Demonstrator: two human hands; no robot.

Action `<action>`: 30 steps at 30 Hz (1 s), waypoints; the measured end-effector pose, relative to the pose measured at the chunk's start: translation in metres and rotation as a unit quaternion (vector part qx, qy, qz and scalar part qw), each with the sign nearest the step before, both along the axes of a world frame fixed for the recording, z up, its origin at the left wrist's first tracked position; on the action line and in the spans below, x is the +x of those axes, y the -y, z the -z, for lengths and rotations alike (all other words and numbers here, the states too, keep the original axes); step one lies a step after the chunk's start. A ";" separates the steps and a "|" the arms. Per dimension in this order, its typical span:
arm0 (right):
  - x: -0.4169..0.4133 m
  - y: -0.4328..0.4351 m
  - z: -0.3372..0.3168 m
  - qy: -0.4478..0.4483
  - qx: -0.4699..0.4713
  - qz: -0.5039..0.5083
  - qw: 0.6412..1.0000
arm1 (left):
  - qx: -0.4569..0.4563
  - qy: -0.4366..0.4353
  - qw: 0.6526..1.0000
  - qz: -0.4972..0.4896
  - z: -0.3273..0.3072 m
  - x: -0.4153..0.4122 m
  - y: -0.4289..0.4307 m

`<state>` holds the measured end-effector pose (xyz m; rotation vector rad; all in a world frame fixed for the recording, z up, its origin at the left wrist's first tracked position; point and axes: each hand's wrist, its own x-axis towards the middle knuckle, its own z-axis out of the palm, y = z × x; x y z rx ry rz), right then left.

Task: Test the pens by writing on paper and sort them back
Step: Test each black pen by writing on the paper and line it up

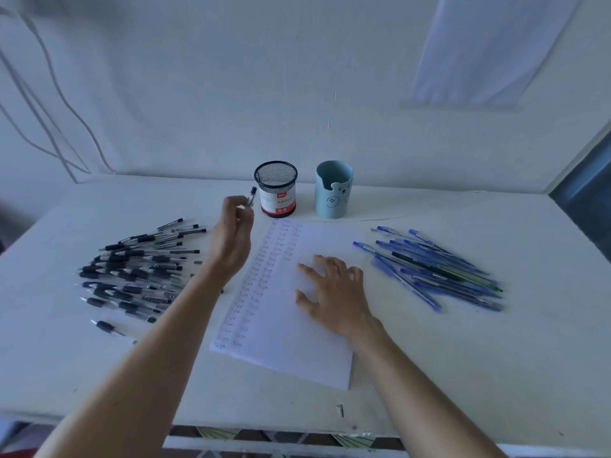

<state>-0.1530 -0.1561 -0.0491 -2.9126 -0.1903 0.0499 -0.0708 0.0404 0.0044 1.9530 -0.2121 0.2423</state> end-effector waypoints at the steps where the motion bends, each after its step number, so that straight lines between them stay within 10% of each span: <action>1: -0.002 -0.002 -0.001 0.005 -0.001 0.000 1.000 | -0.086 -0.049 0.995 0.031 -0.004 -0.002 0.004; 6: -0.006 -0.001 -0.001 0.027 0.050 0.003 0.998 | -0.194 -0.205 0.942 0.182 -0.016 -0.010 0.022; 15: -0.002 0.021 0.007 -0.002 0.035 -0.002 0.999 | -0.361 -0.232 0.896 0.116 -0.004 -0.003 0.034; 24: 0.004 0.024 0.001 -0.041 0.003 -0.025 0.999 | -0.377 -0.183 0.908 0.013 0.022 0.013 0.041; 30: 0.005 0.024 0.004 -0.054 -0.002 -0.018 0.998 | -0.212 -0.160 0.964 -0.016 0.033 0.014 0.041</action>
